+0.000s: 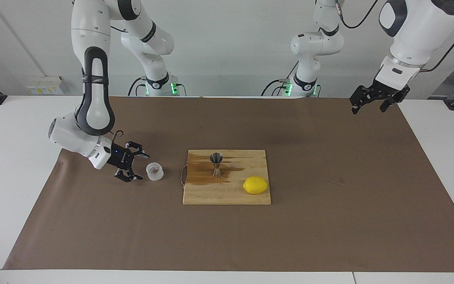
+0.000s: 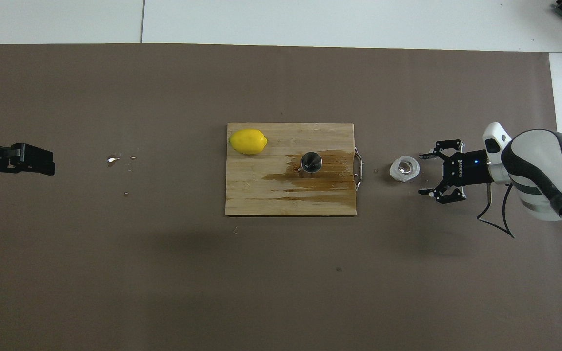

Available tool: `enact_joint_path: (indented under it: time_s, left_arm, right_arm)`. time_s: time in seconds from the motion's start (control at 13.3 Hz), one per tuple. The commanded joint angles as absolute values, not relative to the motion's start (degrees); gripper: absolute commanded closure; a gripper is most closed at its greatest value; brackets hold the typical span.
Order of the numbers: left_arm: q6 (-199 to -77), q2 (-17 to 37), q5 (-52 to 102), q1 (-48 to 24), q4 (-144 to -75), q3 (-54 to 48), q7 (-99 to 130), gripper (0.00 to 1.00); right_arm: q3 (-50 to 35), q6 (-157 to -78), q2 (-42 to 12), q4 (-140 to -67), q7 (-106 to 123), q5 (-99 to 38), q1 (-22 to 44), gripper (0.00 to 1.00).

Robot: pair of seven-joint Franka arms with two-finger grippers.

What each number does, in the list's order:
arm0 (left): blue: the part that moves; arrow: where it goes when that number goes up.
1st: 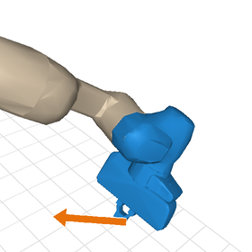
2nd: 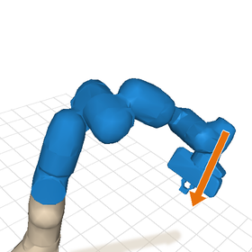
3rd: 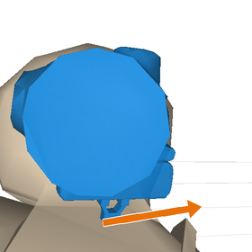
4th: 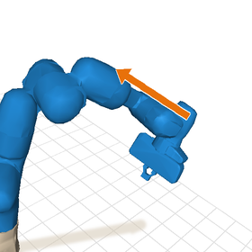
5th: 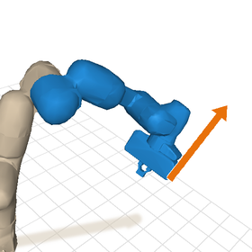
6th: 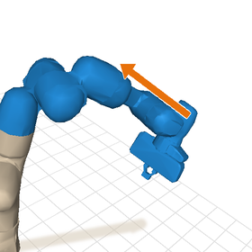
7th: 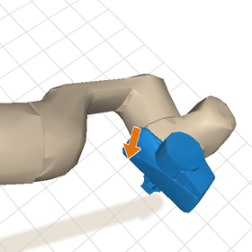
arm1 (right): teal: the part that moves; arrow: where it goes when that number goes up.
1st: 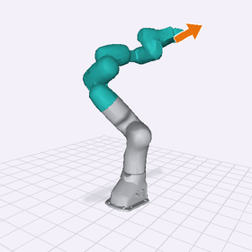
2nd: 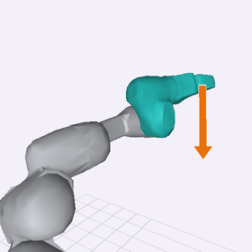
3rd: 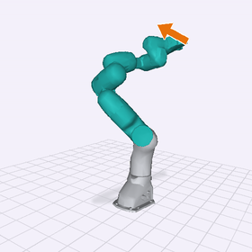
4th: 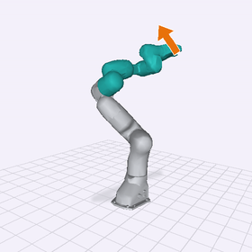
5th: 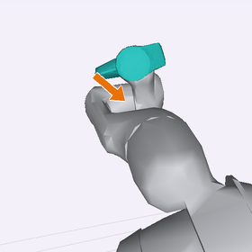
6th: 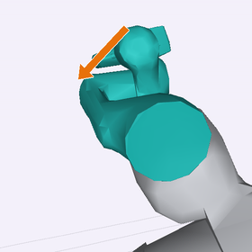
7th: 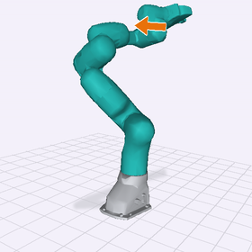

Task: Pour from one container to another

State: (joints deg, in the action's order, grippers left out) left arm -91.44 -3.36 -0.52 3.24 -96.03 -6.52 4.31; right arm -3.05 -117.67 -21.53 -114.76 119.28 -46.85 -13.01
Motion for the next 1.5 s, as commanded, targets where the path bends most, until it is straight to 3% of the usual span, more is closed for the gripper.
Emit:
enact_joint_path:
  time_s: [0.0, 0.15, 0.83, 0.9, 1.13, 1.2, 1.43]
  left_arm:
    - [-90.71, -1.34, -0.52, 3.52, -94.93, -7.29, 3.87, 0.0]
    - [-89.04, 0.61, 0.09, 2.21, -90.9, -6.86, 3.87, 0.0]
    - [-89.56, -0.18, 0.17, 2.03, -92.55, -6.68, 4.83, 0.0]
    - [-89.56, -0.09, 0.18, 1.67, -92.55, -6.59, 5.18, 0.0]
    - [-89.47, 0.09, 0.18, -1.66, -92.46, -2.48, 6.07, 0.0]
    - [-89.3, 0.0, 0.18, -1.23, -92.46, -2.64, 5.8, 0.0]
    - [-89.38, 0.09, 0.26, -0.7, -92.46, -2.72, 5.36, 0.0]
  right_arm:
    - [-4.04, -116.19, -23.45, -114.17, 125.3, -52.36, -13.71, 0.0]
    - [-3.96, -116.98, -23.91, -114.26, 126.82, -54.05, -12.4, 0.0]
    - [-4.04, -120.94, -24.26, -114.52, 127.09, -55.11, -9.58, 0.0]
    - [-4.04, -121.2, -24.26, -114.52, 127.18, -55.02, -9.58, 0.04]
    - [-3.96, -122.17, -24.26, -114.7, 127.26, -54.41, -9.67, 0.67]
    - [-3.96, -121.99, -24.26, -114.7, 127.35, -54.32, -9.93, 0.75]
    - [-3.96, -121.47, -23.82, -113.39, 126.22, -54.32, -10.02, 0.76]
